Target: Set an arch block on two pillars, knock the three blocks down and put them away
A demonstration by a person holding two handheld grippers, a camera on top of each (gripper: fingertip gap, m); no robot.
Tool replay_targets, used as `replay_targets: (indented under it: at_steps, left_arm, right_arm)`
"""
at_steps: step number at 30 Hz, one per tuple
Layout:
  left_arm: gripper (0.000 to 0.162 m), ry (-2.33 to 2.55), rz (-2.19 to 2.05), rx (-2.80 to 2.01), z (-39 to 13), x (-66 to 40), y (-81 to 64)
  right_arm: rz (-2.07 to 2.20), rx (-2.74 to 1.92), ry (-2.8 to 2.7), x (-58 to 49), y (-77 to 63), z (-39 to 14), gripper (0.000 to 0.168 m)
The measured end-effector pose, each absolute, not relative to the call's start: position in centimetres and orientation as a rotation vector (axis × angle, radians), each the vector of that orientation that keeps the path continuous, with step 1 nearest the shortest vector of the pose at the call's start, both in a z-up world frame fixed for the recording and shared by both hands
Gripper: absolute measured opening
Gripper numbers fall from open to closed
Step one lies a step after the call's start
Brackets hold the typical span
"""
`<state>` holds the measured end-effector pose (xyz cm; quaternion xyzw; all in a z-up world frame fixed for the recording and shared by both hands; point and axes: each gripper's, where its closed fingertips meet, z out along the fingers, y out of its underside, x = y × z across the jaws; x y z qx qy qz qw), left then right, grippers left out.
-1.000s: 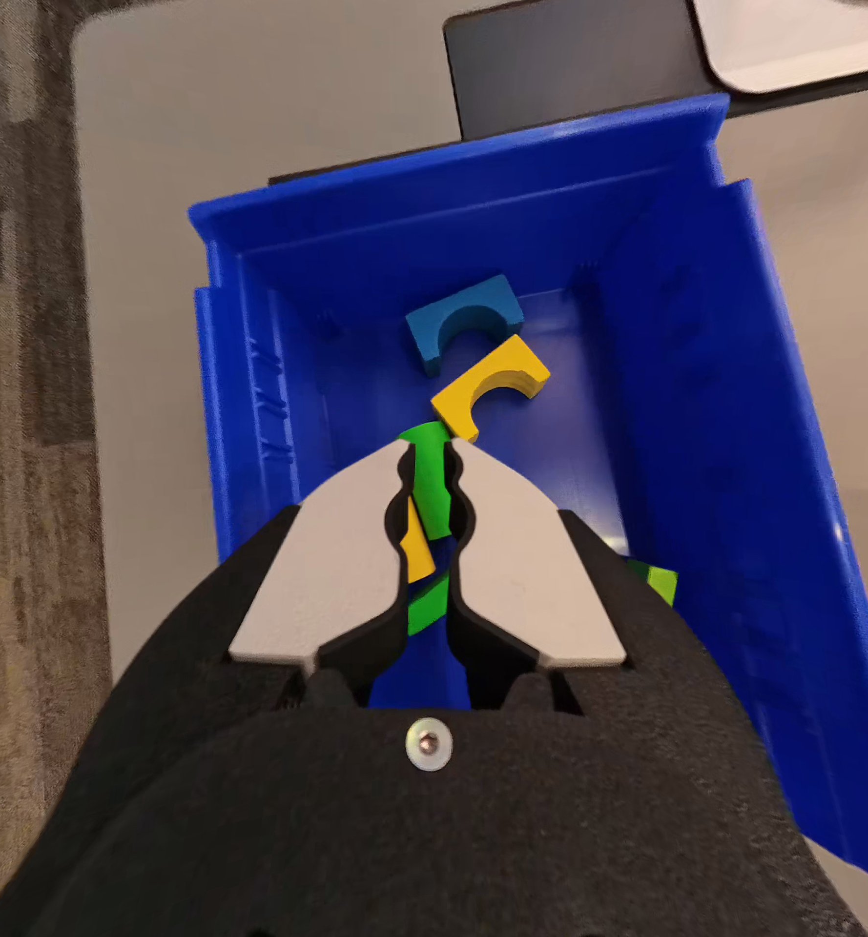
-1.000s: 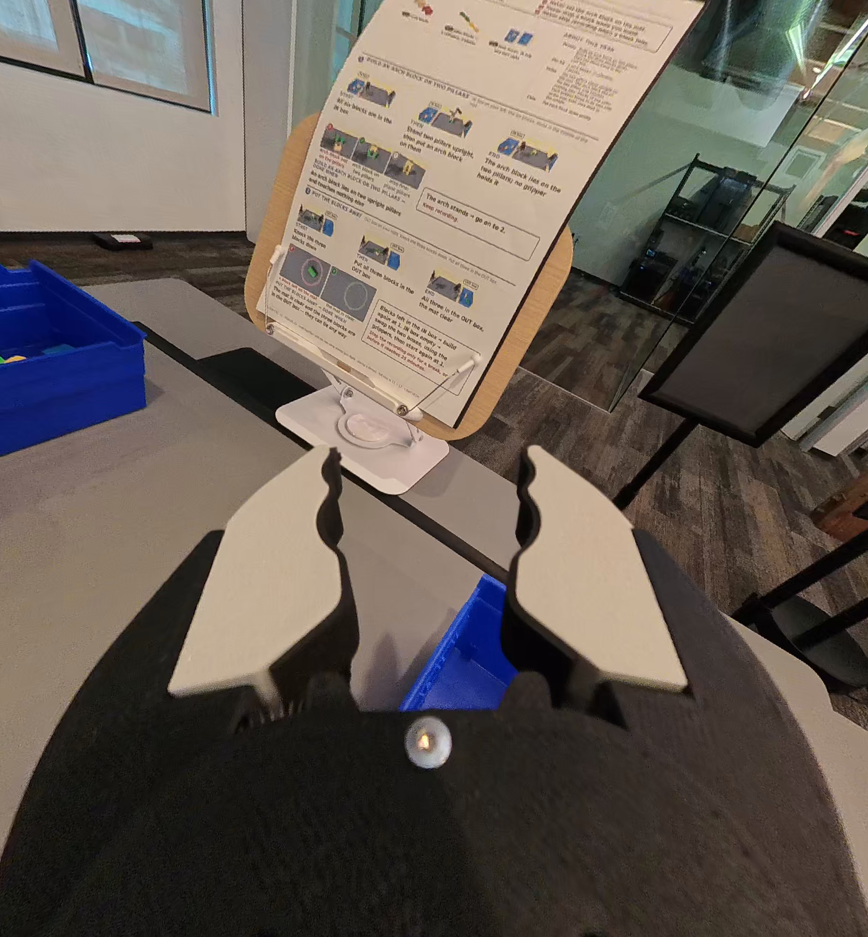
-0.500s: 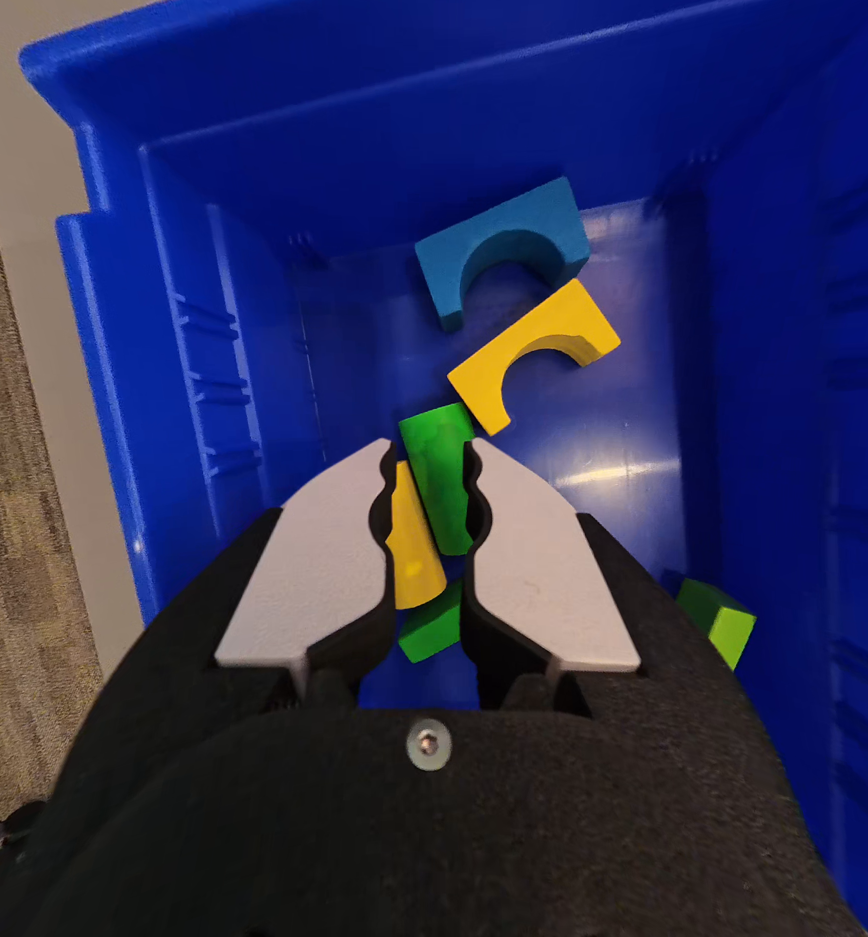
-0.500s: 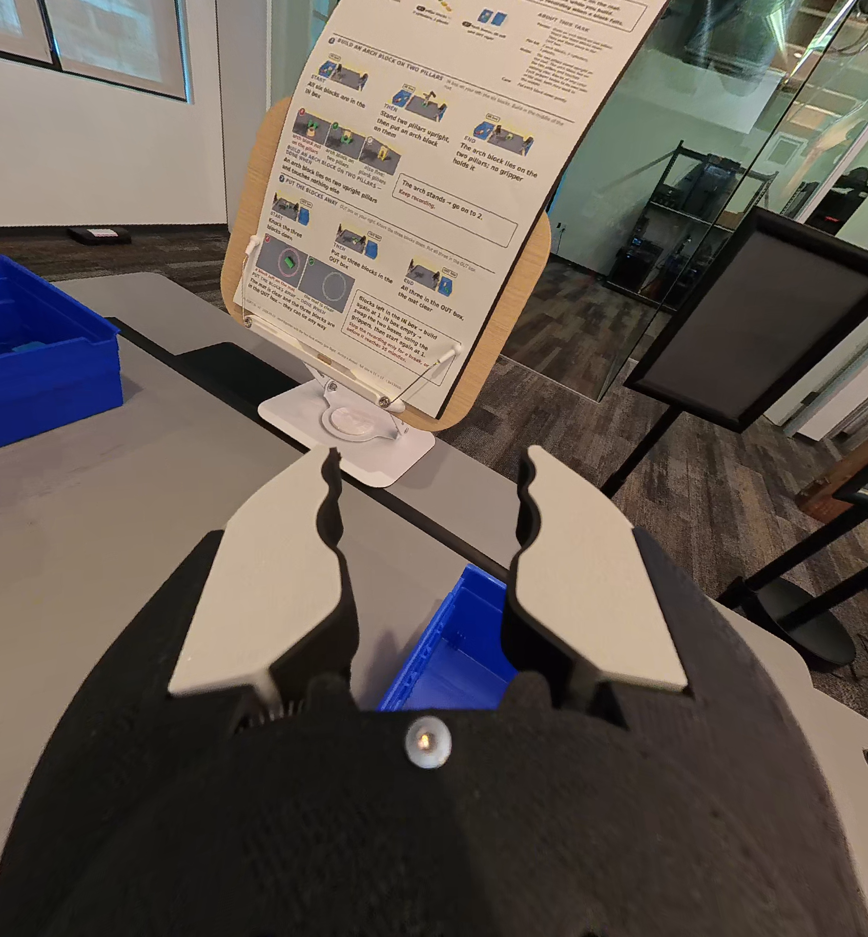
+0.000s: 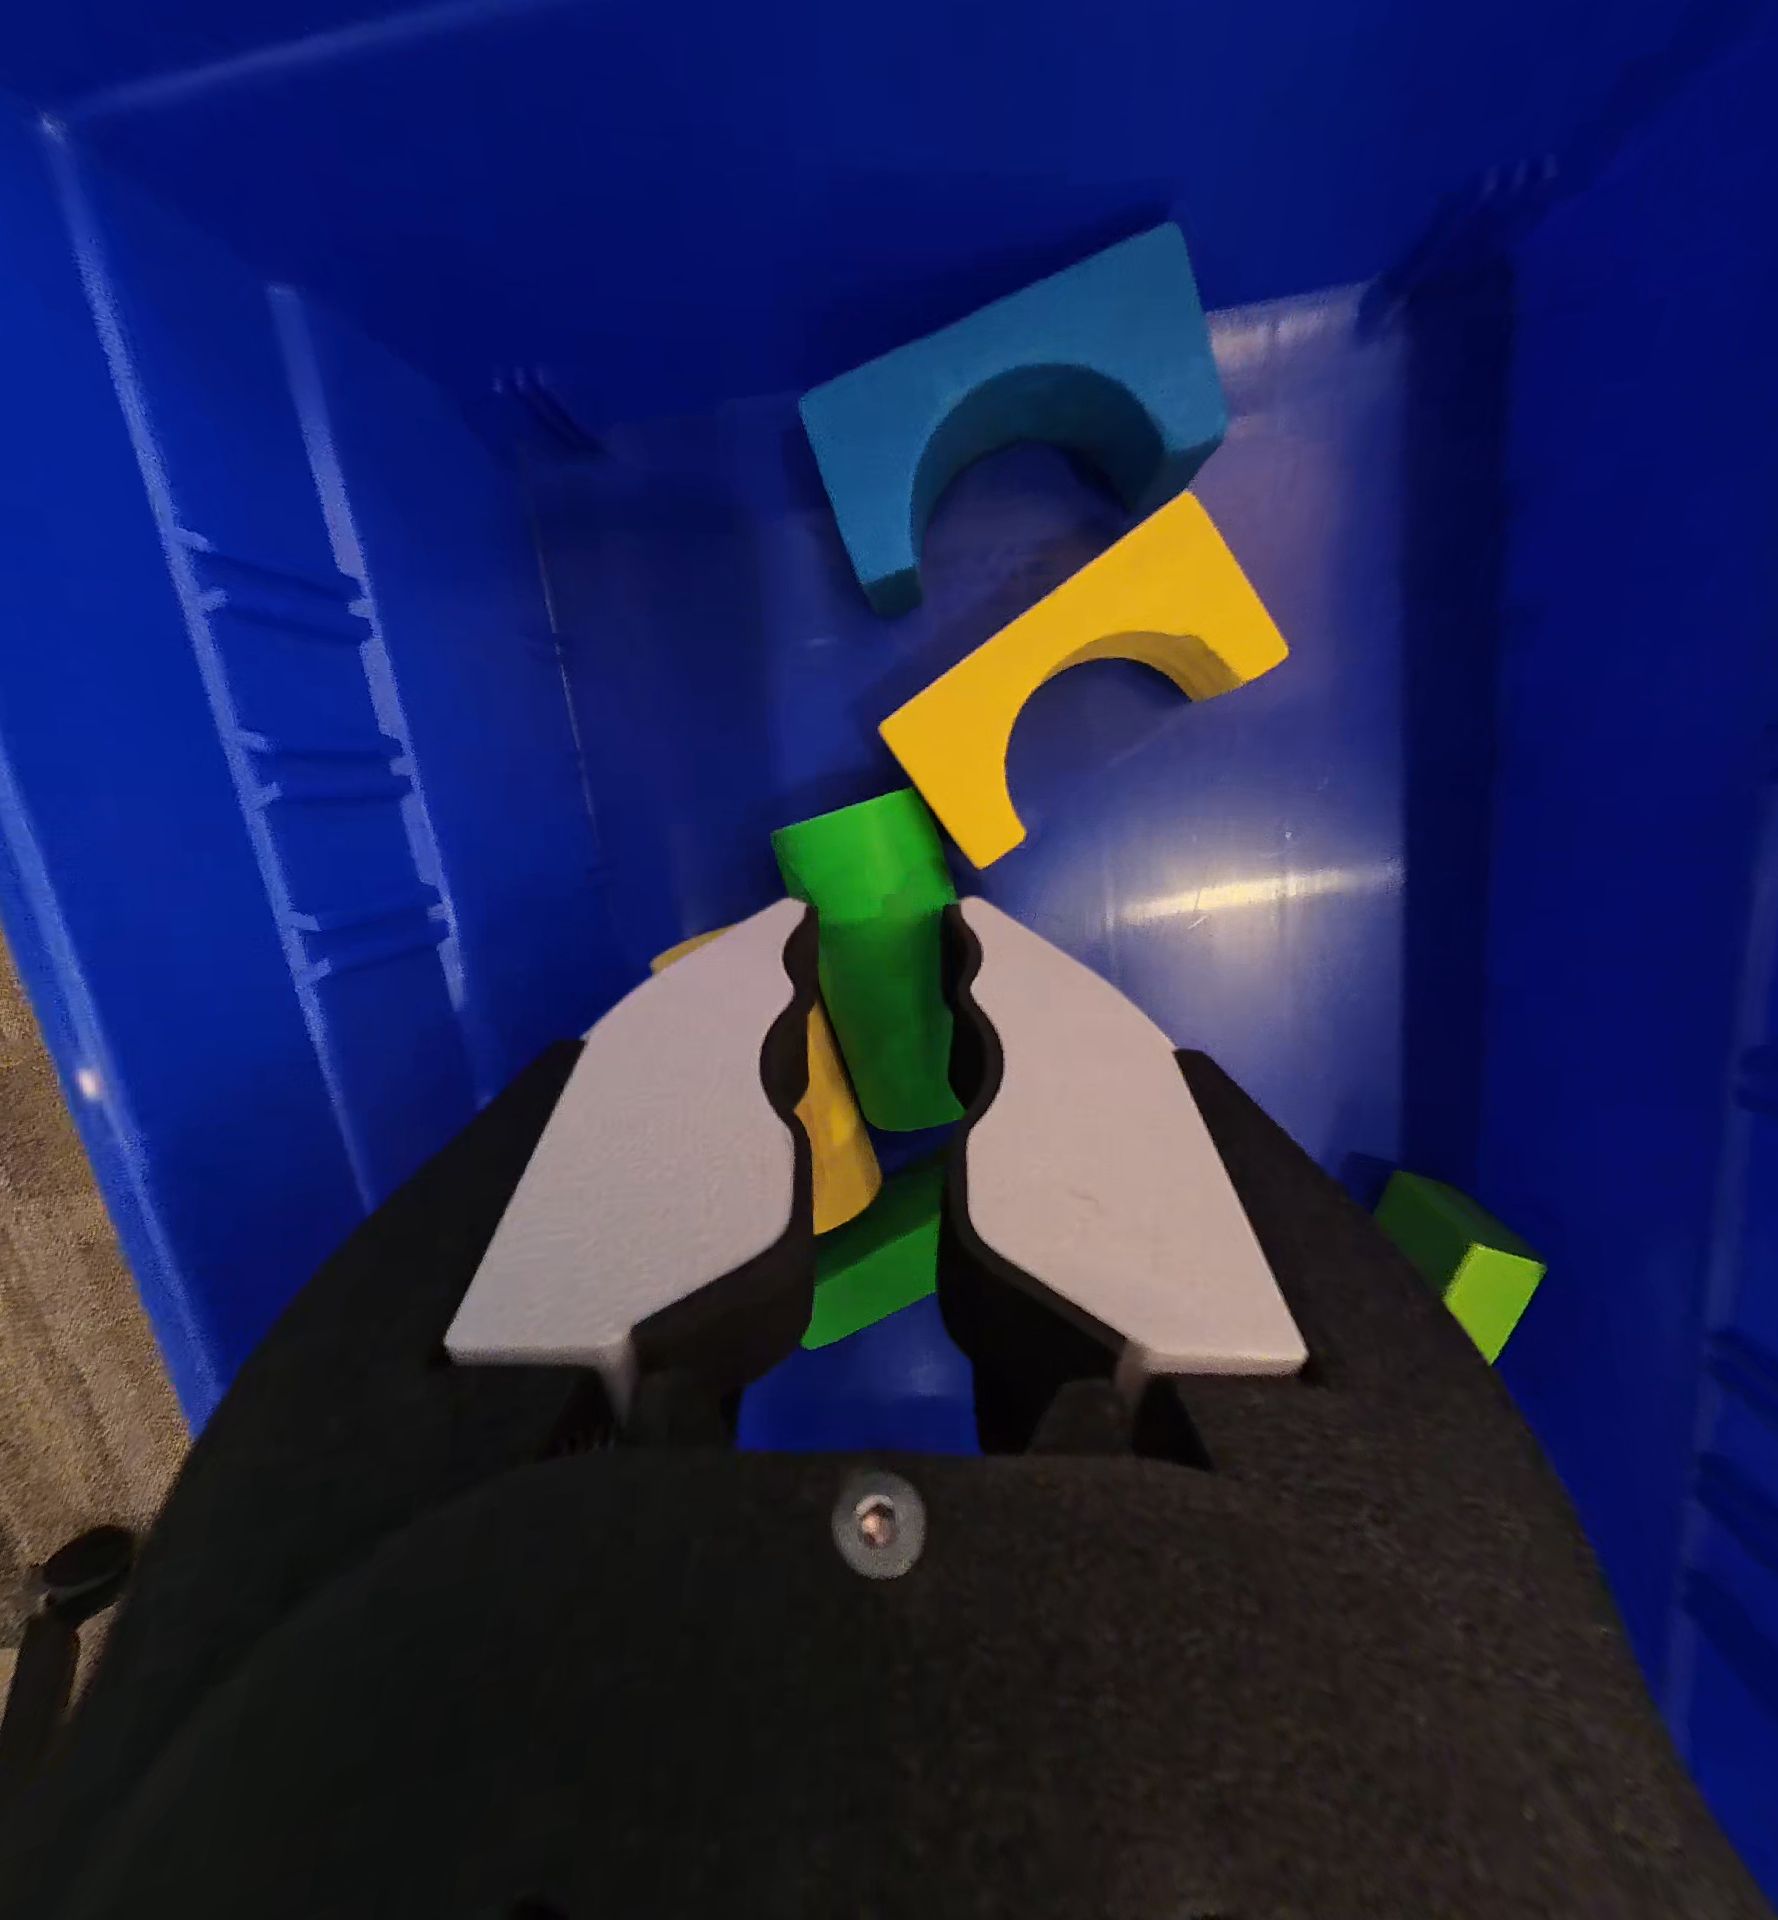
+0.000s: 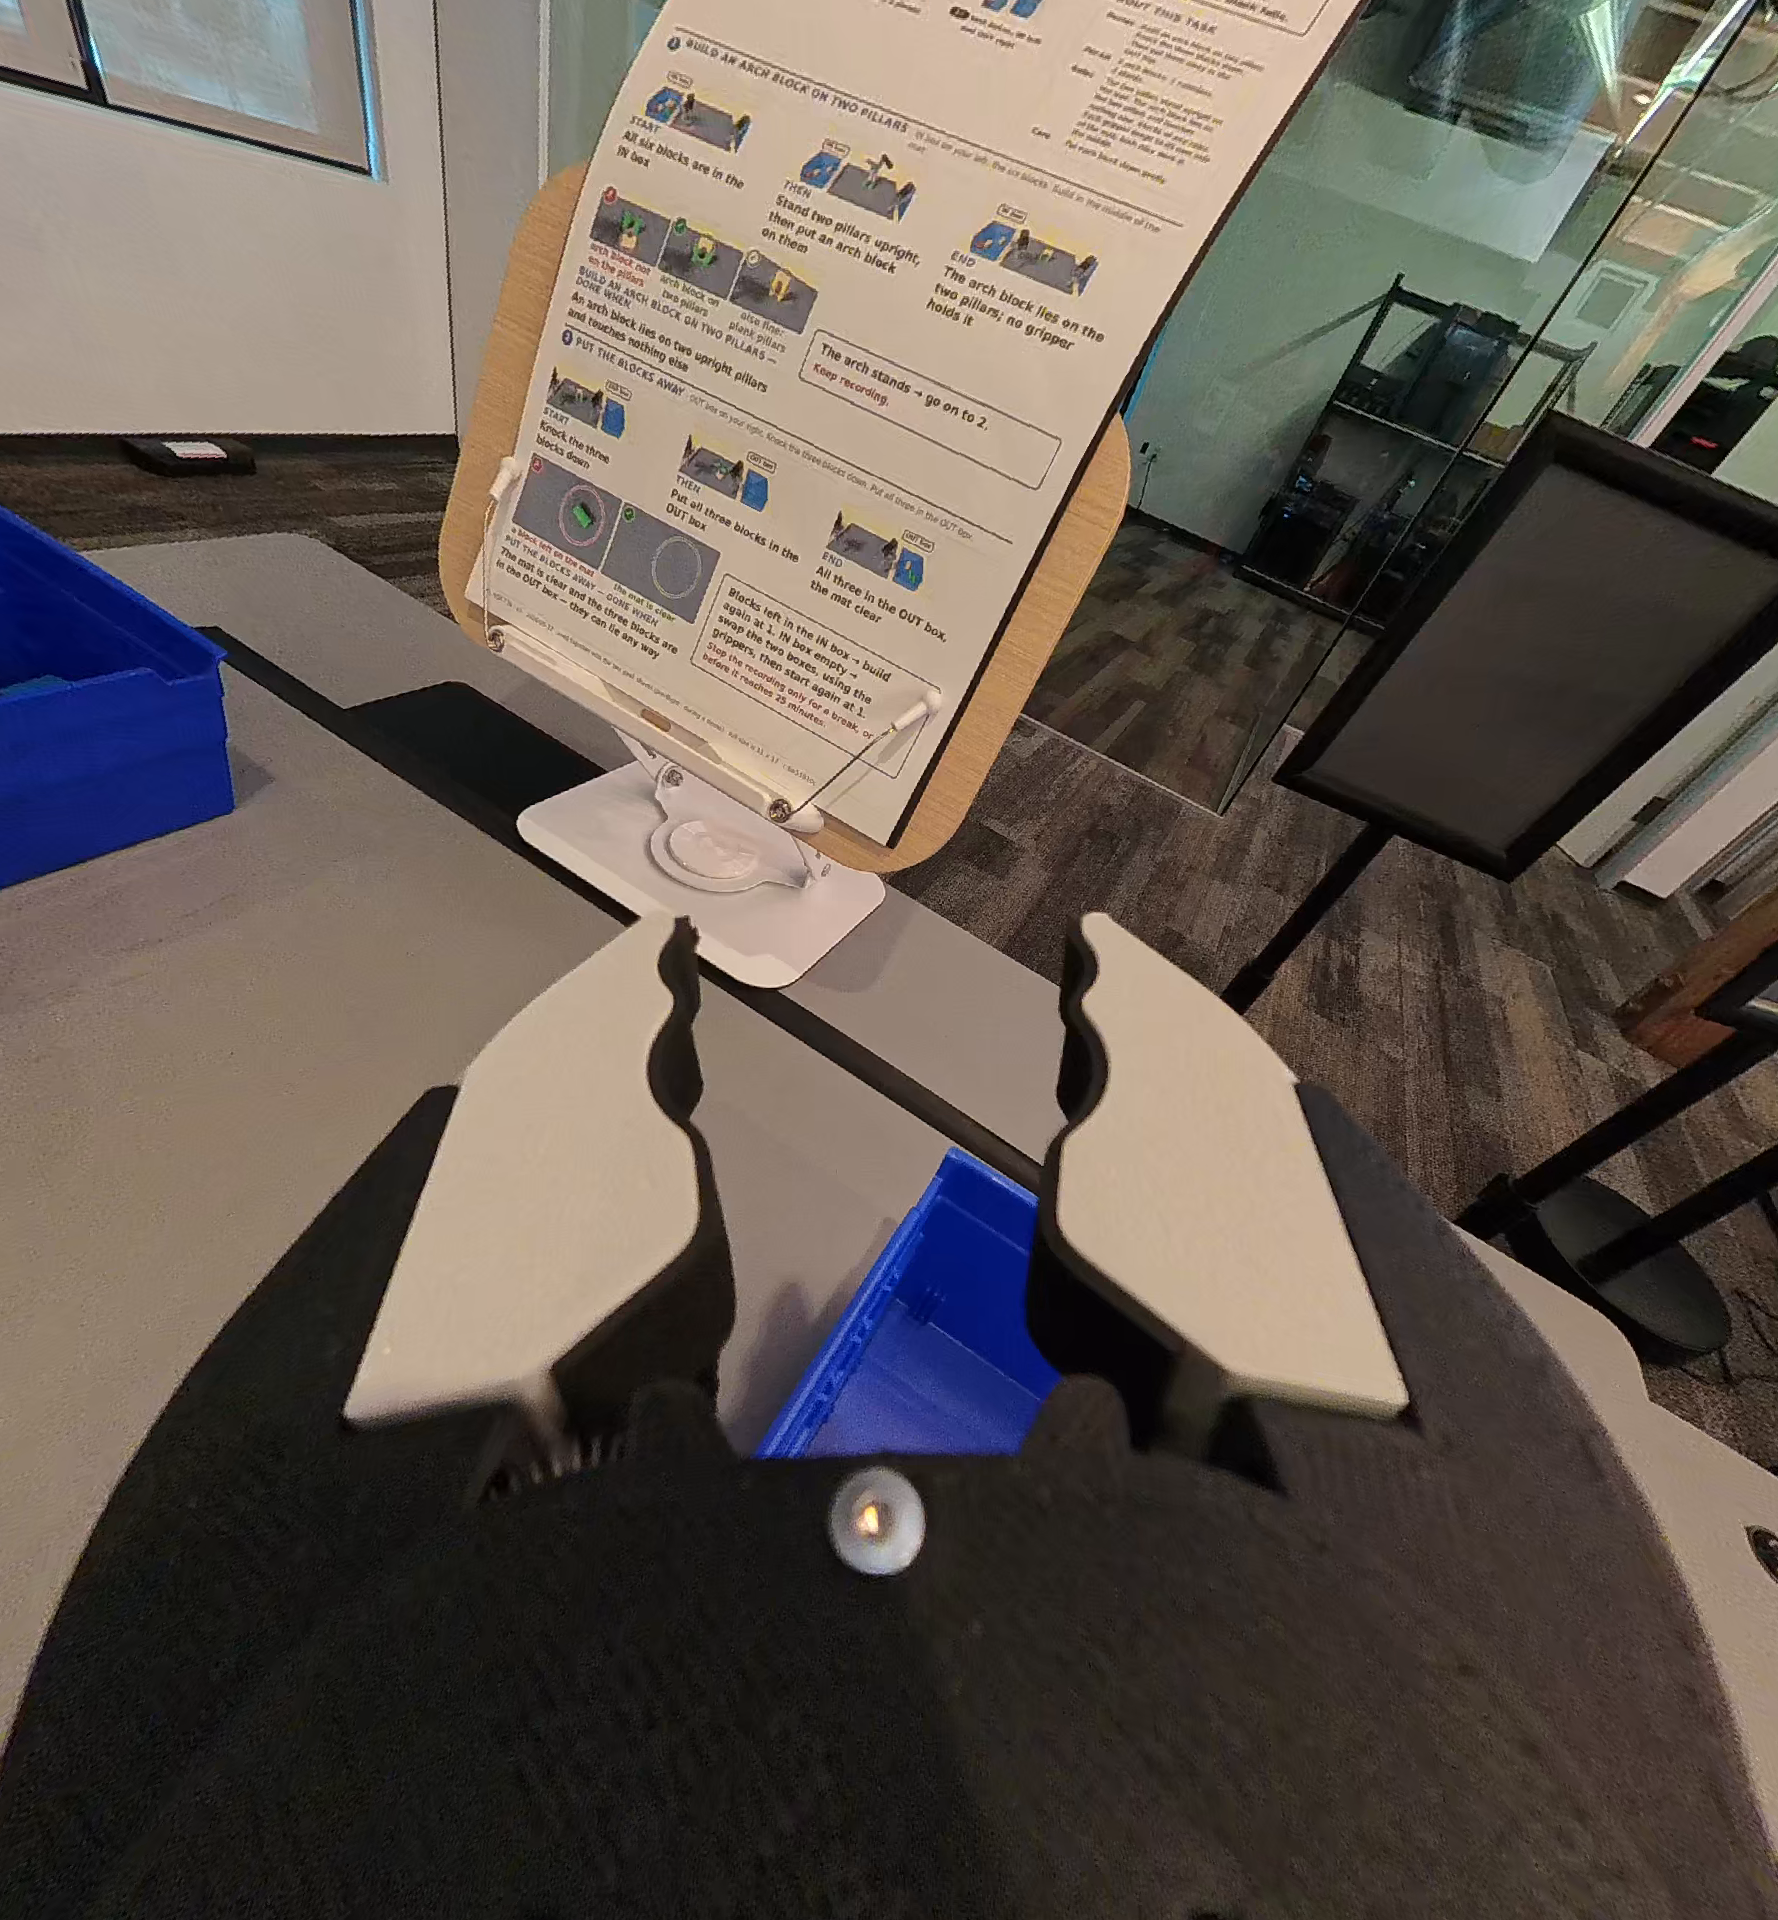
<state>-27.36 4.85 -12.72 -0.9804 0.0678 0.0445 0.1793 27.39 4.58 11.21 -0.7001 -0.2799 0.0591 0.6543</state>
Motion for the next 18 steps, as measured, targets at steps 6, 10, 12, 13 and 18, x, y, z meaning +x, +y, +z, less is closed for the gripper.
replay_targets:
  at_steps: [6, 10, 12, 13, 18]
  left_arm:
    - [0.023, 0.204, 0.173, -2.807, -12.8, -27.2, 4.3]
    - [0.022, 0.194, 0.191, -2.836, -12.8, -27.1, 3.8]
    - [0.022, 0.197, 0.201, -2.840, -12.8, -27.0, 3.7]
    - [0.022, 0.200, 0.209, -2.839, -12.8, -27.0, 3.7]
    - [0.023, 0.197, 0.242, -2.854, -12.9, -26.9, 3.4]
  right_arm:
    - [0.132, -1.593, -0.636, 27.4, 4.8, 11.0, 0.068]
    - [0.108, -1.591, -0.639, 27.4, 4.8, 11.0, 0.068]
    - [0.103, -1.590, -0.642, 27.5, 4.8, 11.1, 0.068]
    - [0.104, -1.590, -0.641, 27.5, 4.8, 11.1, 0.068]
    - [0.090, -1.585, -0.638, 27.8, 4.7, 11.2, 0.068]
